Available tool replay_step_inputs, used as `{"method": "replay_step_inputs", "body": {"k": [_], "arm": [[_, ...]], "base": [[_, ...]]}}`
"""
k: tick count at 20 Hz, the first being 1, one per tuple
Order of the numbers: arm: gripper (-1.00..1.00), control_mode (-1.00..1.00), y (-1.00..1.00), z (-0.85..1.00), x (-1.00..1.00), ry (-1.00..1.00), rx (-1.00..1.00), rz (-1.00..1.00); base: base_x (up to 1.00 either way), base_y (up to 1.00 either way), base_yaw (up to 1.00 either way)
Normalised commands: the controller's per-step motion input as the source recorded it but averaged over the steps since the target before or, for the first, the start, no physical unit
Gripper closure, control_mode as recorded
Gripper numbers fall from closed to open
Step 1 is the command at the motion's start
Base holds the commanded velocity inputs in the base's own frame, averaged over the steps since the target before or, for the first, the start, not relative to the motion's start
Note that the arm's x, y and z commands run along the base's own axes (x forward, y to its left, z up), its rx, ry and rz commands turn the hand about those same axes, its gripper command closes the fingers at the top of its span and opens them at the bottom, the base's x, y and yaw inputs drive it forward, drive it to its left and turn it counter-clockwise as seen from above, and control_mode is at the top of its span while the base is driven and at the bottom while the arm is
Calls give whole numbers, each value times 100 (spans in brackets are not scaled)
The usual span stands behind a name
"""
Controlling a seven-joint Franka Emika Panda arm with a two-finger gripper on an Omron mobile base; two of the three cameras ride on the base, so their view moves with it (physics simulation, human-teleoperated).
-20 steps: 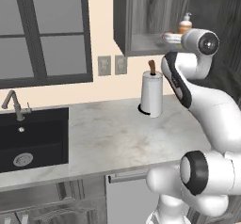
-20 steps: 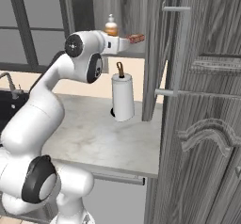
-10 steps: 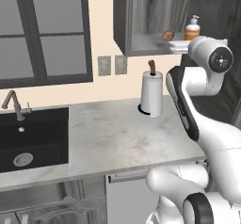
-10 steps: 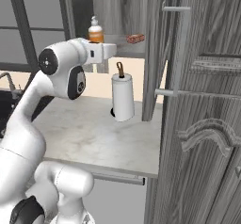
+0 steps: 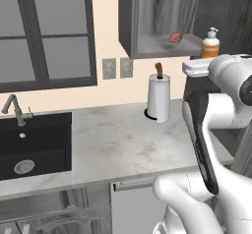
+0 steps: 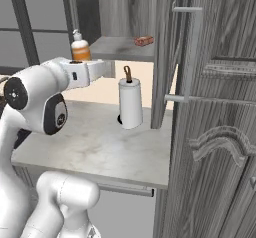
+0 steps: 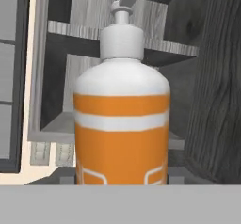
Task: Locate and retrieve the bar soap and soap dispenser from the cabinet. Place them next to the sink.
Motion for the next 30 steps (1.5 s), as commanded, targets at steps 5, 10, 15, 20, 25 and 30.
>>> {"method": "replay_step_inputs", "body": {"k": [5,10,15,20,25,30], "arm": [[100,-100,18,-6,-100,5,-5,7],[100,-100,32,-23,-100,9,-5,10],[100,-100,38,-32,-95,8,-3,12],[100,-100,56,-43,-69,7,0,13],[100,-100,65,-53,-44,6,0,16],[100,-100,71,-52,14,13,0,23]], "base": [[0,0,0],[0,0,0],[0,0,0],[0,0,0],[0,0,0],[0,0,0]]}}
